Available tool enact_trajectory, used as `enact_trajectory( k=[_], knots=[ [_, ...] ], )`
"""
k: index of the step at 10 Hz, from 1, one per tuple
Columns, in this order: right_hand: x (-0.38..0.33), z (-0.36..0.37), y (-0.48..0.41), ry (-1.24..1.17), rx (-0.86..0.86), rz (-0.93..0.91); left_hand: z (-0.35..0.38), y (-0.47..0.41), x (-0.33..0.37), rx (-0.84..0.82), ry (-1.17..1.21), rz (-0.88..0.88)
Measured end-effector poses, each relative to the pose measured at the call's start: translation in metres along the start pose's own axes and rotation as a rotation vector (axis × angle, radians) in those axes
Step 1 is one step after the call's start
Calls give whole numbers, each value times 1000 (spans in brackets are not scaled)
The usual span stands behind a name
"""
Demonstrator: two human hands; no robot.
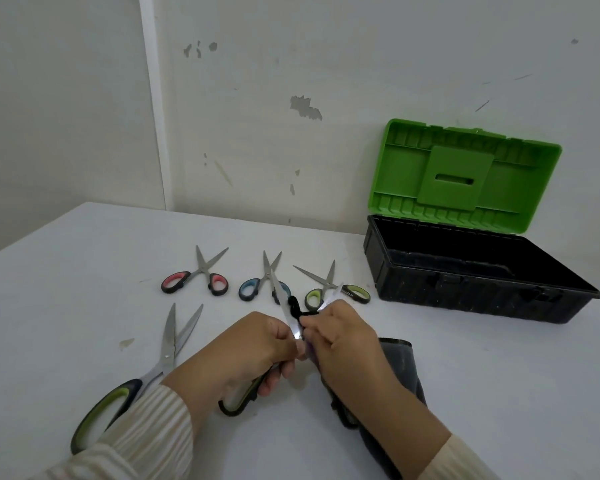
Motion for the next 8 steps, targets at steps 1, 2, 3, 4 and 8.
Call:
enact_trajectory(
  k=[1,2,3,4,8],
  knots=[
    [11,-9,-11,22,118,67,-1,0,0,-37,-1,-4],
    [32,-41,-22,2,347,269,1,-1,-1,-86,-10,-22],
    [21,-41,-6,-20,359,153,-1,-2,-2,-65,2,-37],
    [2,-15,0,10,-40,42,0,-2,-3,-44,20,-31],
    [24,-29,-17,-24,241,216,-1,2,1,-86,-21,-16]
  ],
)
Point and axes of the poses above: each hand's wrist, its own y-axis away from the middle knuckle, its own z-axis out of the palm, x = y × z, the point moved 1 cm from there along -y, towards the middle knuckle, and after that the axes turned 2 degrees about z, right-handed, at the moved point
